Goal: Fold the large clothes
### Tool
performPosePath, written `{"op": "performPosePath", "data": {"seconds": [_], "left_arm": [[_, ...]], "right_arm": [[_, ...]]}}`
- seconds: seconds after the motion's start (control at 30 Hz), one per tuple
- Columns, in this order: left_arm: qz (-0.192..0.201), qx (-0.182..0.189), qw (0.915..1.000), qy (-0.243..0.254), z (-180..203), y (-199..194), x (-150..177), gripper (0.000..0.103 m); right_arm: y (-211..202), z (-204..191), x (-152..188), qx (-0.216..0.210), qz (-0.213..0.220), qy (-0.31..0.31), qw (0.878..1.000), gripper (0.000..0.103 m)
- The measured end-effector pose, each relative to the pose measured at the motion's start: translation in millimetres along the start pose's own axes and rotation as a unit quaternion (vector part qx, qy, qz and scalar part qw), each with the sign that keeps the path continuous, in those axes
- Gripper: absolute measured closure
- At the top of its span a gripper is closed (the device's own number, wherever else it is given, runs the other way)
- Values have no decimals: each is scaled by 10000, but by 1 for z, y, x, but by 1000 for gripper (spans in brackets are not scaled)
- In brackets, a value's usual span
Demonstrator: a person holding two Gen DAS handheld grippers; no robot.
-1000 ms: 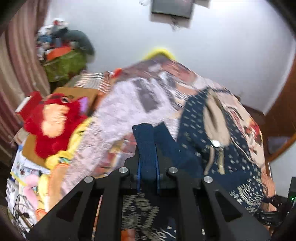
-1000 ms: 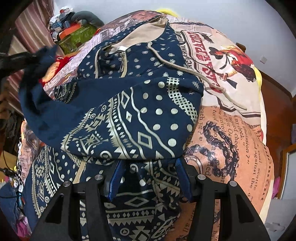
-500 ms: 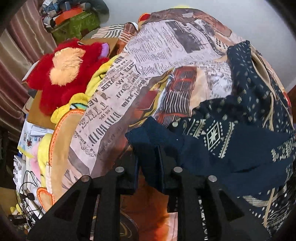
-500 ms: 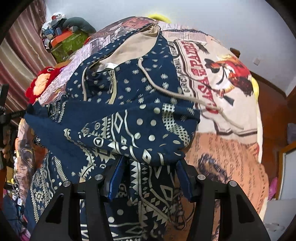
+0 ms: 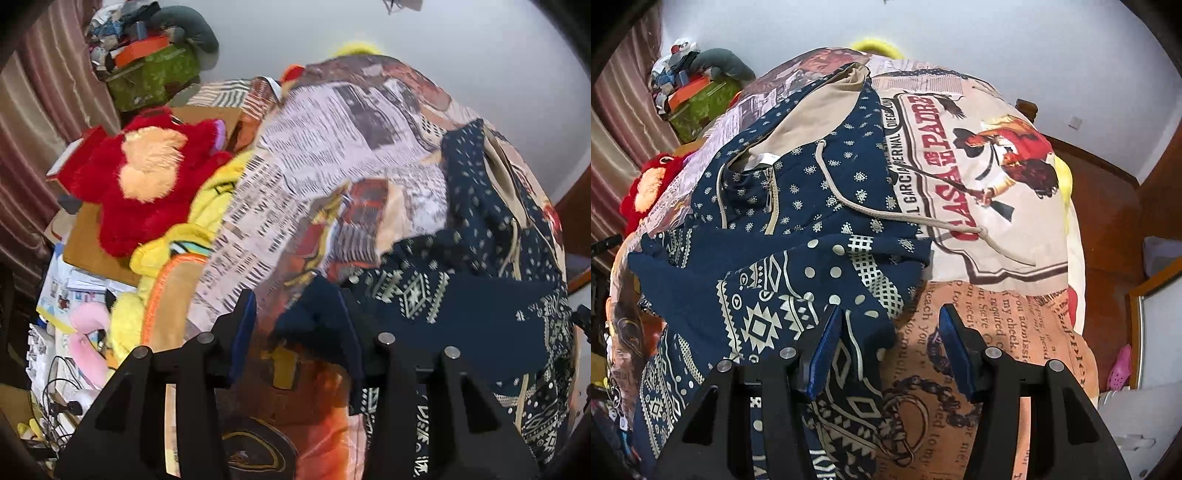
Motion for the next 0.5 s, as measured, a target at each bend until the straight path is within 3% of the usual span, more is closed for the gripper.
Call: {"op": "performPosePath", "data": {"seconds": [0.13,0.33,0.5], "left_arm": [[-97,-51,9996,254,13,6,-9,58],[-166,477,9964,674,75,29,-37,58],[-240,843,9919,918,128,65,-73,58]], "right_arm": [[-11,-1,-4,-98,86,-154,9998,51],[-25,-5,-43,-514,228,-99,9984,51],[-13,-10,-92,-884,225,90,9958,50]]}}
Point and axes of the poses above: each gripper's, at about its wrist camera, not at the fingertips, and y roughly the way its jaws point, z to its right, x to its underside, the point moved 5 cm from there along y, roughly the way its jaws point, and after that the axes turned 12 degrees about x, right-handed, at the moved point
